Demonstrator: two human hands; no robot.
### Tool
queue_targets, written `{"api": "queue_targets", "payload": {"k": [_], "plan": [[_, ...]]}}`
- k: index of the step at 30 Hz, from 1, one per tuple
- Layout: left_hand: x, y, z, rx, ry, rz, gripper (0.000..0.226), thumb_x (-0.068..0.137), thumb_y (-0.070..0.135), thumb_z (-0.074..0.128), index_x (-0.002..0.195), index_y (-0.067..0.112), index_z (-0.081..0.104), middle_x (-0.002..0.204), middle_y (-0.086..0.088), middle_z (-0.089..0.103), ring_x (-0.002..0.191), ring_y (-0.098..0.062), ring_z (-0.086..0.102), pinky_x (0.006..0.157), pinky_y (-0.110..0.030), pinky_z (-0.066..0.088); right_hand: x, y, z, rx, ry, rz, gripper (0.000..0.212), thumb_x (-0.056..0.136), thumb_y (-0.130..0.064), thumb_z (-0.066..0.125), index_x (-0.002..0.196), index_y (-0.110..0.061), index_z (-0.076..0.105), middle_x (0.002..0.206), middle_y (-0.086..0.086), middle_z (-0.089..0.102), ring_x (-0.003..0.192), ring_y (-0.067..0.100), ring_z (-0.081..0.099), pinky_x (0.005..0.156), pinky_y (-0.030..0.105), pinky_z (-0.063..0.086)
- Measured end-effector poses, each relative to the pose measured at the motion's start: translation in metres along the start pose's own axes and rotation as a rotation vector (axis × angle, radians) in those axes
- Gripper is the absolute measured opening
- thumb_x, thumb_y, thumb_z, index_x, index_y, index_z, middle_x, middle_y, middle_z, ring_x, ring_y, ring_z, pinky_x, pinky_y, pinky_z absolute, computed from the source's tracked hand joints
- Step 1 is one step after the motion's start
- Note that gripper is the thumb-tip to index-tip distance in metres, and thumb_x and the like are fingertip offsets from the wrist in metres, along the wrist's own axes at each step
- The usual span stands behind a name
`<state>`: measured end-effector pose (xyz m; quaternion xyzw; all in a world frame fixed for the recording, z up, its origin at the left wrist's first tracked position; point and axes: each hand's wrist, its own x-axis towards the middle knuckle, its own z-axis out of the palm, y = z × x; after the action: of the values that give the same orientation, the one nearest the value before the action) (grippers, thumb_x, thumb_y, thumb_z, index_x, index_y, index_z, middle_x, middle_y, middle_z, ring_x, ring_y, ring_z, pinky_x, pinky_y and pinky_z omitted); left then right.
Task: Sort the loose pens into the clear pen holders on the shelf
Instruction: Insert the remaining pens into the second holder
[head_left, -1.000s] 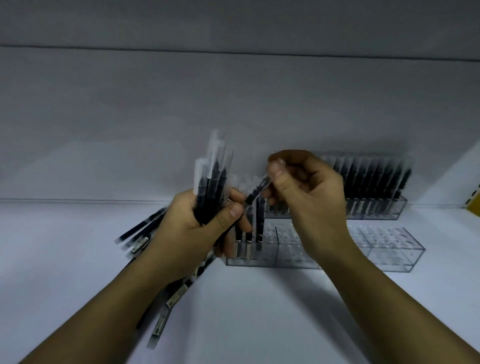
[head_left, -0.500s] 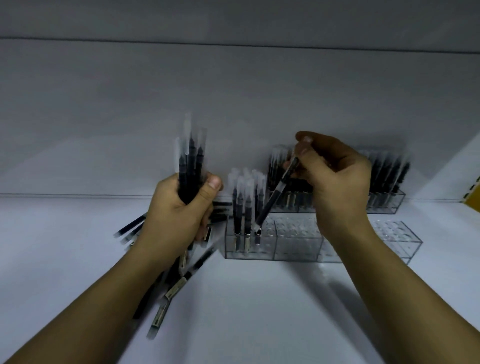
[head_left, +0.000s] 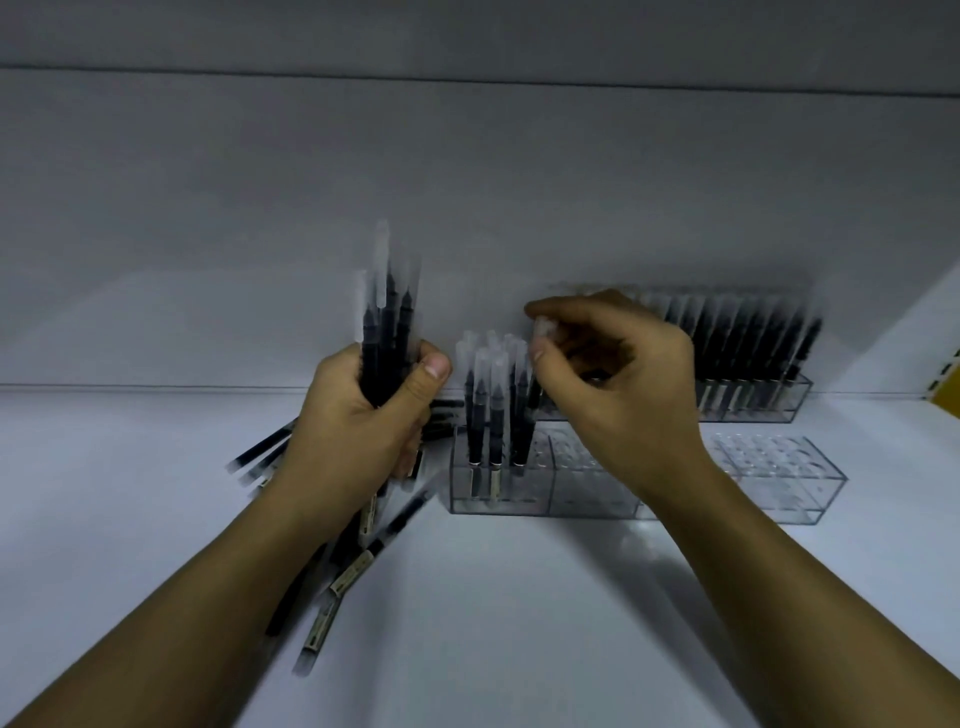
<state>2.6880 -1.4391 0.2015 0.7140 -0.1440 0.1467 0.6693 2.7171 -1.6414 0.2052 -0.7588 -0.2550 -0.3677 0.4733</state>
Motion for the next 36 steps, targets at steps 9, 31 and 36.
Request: {"api": "queue_targets", "payload": {"k": [9,31,36], "plan": [[-0.001,0.000,0.001,0.017,-0.031,0.005,0.020,0.096,0.024,0.059,0.078,0.016,0.057,0.050,0.007,0.043,0.040,-0.010,0.039,0.040,-0.023,0.035,-0.004,0.005,0.003,-0.098,-0.147,-0.106,0.035,0.082,-0.005,0.075,0.117,-0.011,0.069,0.084,-0.005,0.063,0.072,0.013,0.063,0.066,0.027,0.055],[-0.005,-0.005,0.002,0.540,-0.119,0.251,0.033,0.087,0.063,0.053,0.084,0.031,0.062,0.066,0.007,0.061,0.060,-0.015,0.059,0.056,-0.041,0.052,-0.003,-0.019,0.004,0.491,-0.151,0.160,0.010,0.092,-0.010,0.066,0.102,-0.007,0.067,0.077,-0.005,0.065,0.046,0.026,0.048,0.041,0.035,0.043],[-0.006,-0.001,0.003,0.515,-0.151,0.218,0.008,0.080,0.059,0.056,0.075,0.053,0.057,0.067,0.023,0.063,0.061,-0.002,0.060,0.055,-0.015,0.041,0.007,-0.018,-0.005,0.699,0.110,0.369,0.002,0.092,-0.009,0.062,0.092,-0.009,0.060,0.075,0.008,0.068,0.056,0.020,0.060,0.047,0.025,0.043]]}}
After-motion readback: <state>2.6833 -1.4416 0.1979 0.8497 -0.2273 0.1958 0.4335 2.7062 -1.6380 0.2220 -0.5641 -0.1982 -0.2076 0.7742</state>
